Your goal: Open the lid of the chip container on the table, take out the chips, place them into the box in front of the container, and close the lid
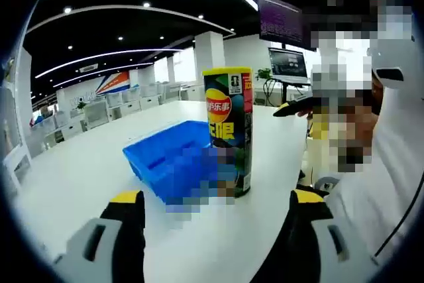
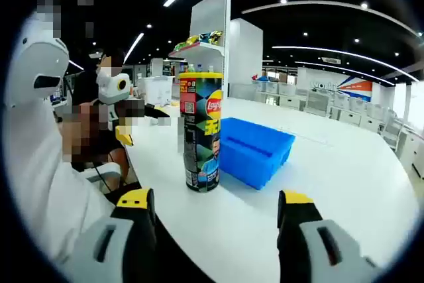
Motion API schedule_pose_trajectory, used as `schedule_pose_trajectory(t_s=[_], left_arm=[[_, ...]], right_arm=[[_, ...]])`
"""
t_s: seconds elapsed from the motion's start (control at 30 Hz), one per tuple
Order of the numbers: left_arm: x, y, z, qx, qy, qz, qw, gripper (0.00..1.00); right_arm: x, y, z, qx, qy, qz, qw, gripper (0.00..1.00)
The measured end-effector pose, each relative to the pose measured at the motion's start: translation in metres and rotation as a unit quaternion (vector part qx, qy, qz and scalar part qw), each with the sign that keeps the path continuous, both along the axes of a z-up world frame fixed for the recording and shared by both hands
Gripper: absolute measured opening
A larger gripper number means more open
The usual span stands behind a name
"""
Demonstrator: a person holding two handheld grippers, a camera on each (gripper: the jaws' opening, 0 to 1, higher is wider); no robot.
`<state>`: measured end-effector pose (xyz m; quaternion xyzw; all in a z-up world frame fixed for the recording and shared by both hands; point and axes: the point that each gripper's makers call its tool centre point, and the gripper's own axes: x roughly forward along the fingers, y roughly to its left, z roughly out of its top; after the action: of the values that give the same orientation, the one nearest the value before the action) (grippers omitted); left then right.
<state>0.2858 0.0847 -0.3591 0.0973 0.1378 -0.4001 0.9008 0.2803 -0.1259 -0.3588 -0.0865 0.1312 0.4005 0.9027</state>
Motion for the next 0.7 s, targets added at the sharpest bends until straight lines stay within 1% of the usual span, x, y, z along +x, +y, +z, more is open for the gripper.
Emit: schedule_pose_trajectory(t_s=[0.23, 0.33, 0.47, 0.53, 0.63, 0.7], left_arm=[[-0.0015, -0.0005, 0.0015, 0.003, 0.0, -0.003, 1.0, 0.92], [0.0021, 0.0023, 0.0012, -0.002, 0.004, 0.007, 1.0, 0.92], [0.0013, 0.0021, 0.0015, 0.001, 0.001, 0.004, 1.0, 0.92], [0.0012, 0.0019, 0.0014, 0.003, 0.001, 0.004, 1.0, 0.93], [0.0038, 0.0044, 0.0005, 0.002, 0.005, 0.014, 0.9999, 0.95], [0.0044, 0.0058, 0.0002, -0.001, 0.007, 0.017, 0.9998, 0.95]], right_arm=[[0.0012, -0.0002, 0.0037, 0.001, -0.002, 0.0, 1.0, 0.75], [0.0015, -0.0004, 0.0046, -0.006, -0.006, 0.001, 1.0, 0.75], [0.0012, 0.0001, 0.0062, -0.001, -0.006, 0.002, 1.0, 0.75], [0.0019, -0.0006, 0.0052, -0.006, -0.005, 0.0, 1.0, 0.75], [0.002, -0.0002, 0.0067, -0.006, -0.007, 0.001, 1.0, 0.74], [0.0012, -0.0004, 0.0059, 0.0, 0.006, -0.003, 1.0, 0.72]])
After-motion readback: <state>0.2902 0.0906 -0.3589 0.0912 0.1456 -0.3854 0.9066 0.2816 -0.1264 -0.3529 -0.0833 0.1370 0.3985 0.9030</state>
